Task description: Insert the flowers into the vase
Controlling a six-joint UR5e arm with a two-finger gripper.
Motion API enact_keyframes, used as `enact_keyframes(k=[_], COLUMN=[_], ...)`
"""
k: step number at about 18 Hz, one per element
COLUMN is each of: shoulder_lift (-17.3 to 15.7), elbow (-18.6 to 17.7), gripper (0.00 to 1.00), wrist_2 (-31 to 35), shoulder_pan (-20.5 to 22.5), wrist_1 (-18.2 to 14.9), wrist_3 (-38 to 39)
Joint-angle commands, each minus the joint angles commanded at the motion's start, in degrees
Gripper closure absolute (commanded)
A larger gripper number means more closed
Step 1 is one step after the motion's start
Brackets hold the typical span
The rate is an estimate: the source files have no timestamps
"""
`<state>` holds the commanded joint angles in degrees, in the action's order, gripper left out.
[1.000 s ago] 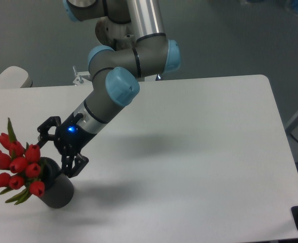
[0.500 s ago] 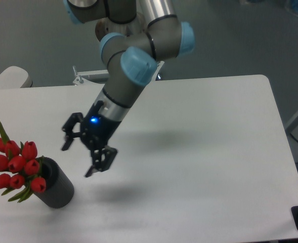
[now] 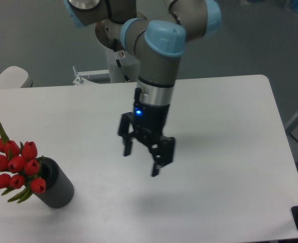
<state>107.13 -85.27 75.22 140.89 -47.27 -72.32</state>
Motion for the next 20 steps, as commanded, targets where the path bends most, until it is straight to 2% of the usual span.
enact_keyframes(k=[7,12,14,20], shoulder_lift=[2.2,2.82,2.91,2.99], elbow=[8.97,12.23,13.02,13.2], gripper=[0.0,0.0,0.0,0.0], wrist_2=[2.29,2.29,2.47,2.82], shoulder_pan=[1.06,2.02,2.2,2.2], wrist_1=[-14.32,-20.74,-21.98,-21.99], wrist_3=[-10.11,-14.06,-15.56,-15.65])
